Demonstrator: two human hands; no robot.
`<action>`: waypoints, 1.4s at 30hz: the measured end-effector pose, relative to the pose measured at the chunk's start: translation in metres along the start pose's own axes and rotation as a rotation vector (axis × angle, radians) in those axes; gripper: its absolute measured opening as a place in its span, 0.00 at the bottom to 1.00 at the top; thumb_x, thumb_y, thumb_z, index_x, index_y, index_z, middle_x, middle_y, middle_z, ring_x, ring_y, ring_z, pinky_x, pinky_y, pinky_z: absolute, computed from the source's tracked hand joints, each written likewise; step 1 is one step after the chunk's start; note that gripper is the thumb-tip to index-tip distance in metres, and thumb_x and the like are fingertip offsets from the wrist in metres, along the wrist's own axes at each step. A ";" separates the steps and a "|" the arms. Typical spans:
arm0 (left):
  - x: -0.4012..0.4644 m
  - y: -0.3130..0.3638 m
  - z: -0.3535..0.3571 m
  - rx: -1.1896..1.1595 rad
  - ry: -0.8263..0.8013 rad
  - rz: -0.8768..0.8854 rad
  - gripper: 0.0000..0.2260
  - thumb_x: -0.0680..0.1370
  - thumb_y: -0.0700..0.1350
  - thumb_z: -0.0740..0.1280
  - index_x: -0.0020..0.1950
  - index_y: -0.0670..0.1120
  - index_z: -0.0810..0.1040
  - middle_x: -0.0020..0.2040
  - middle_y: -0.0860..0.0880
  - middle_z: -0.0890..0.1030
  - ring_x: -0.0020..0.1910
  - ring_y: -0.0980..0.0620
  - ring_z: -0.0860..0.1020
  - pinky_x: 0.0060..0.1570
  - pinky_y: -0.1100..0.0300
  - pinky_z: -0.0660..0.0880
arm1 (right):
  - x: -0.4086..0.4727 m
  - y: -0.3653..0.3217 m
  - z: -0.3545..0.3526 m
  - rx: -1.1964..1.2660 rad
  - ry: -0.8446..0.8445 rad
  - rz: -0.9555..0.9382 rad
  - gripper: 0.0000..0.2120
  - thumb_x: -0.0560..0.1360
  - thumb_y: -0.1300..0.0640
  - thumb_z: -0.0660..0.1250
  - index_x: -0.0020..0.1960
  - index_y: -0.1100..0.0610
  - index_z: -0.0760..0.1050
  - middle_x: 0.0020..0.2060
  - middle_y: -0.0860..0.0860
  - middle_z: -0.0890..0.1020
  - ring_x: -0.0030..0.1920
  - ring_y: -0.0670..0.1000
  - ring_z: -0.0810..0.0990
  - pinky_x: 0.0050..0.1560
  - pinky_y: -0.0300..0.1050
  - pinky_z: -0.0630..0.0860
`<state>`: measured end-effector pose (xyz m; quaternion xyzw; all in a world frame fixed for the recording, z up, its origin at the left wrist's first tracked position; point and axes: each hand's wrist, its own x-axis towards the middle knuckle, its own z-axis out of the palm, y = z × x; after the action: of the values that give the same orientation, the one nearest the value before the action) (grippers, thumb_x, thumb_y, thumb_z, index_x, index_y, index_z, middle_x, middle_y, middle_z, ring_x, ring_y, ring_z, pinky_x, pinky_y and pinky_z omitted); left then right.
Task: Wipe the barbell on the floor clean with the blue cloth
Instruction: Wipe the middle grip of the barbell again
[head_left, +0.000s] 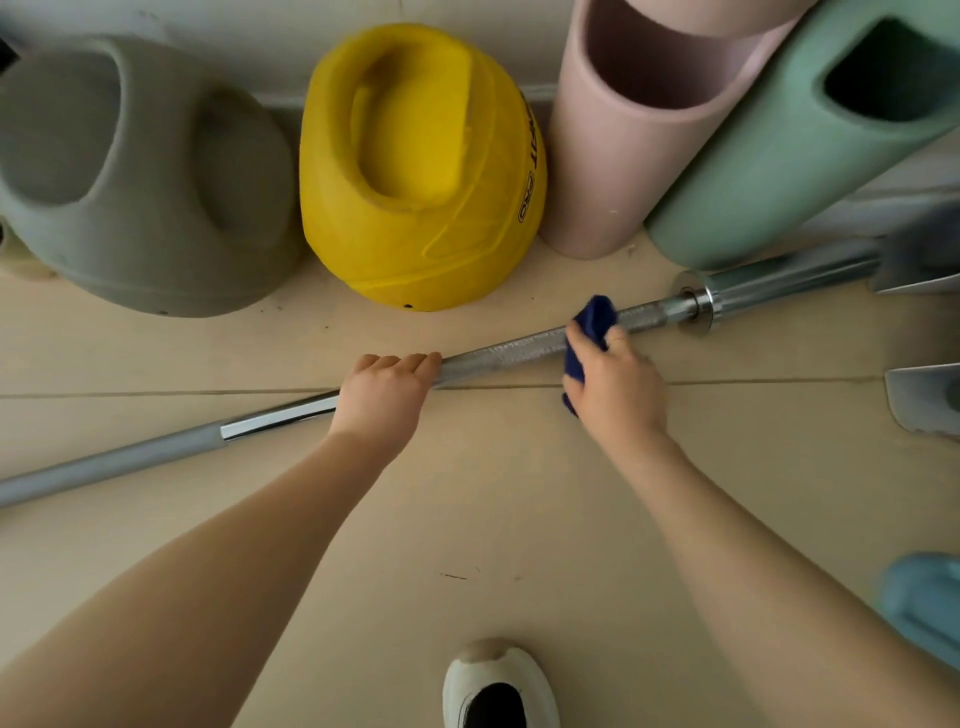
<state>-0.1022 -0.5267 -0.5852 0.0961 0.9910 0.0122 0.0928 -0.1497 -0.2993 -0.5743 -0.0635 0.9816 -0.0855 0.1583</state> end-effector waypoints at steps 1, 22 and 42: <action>0.001 0.000 0.001 -0.015 -0.002 -0.023 0.24 0.54 0.30 0.76 0.48 0.42 0.83 0.37 0.47 0.85 0.26 0.46 0.79 0.35 0.60 0.76 | 0.001 -0.001 0.002 -0.008 0.009 -0.029 0.24 0.75 0.52 0.64 0.70 0.48 0.65 0.59 0.58 0.72 0.48 0.62 0.77 0.44 0.50 0.74; -0.059 -0.033 0.012 -0.235 0.000 -0.363 0.27 0.69 0.36 0.72 0.67 0.40 0.71 0.56 0.39 0.79 0.58 0.36 0.75 0.64 0.41 0.66 | -0.031 -0.115 0.031 0.054 -0.114 -0.184 0.26 0.77 0.51 0.61 0.73 0.51 0.59 0.61 0.57 0.70 0.49 0.60 0.78 0.44 0.49 0.75; -0.056 -0.040 0.008 -0.144 0.070 -0.339 0.19 0.60 0.31 0.74 0.49 0.44 0.82 0.41 0.45 0.81 0.40 0.40 0.79 0.45 0.49 0.76 | -0.024 -0.124 0.042 -0.180 0.125 -0.133 0.25 0.59 0.58 0.78 0.55 0.55 0.79 0.36 0.56 0.77 0.28 0.54 0.76 0.25 0.41 0.70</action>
<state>-0.0545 -0.5764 -0.5850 -0.0795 0.9922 0.0706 0.0654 -0.1015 -0.4232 -0.5826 -0.1369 0.9869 -0.0110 0.0842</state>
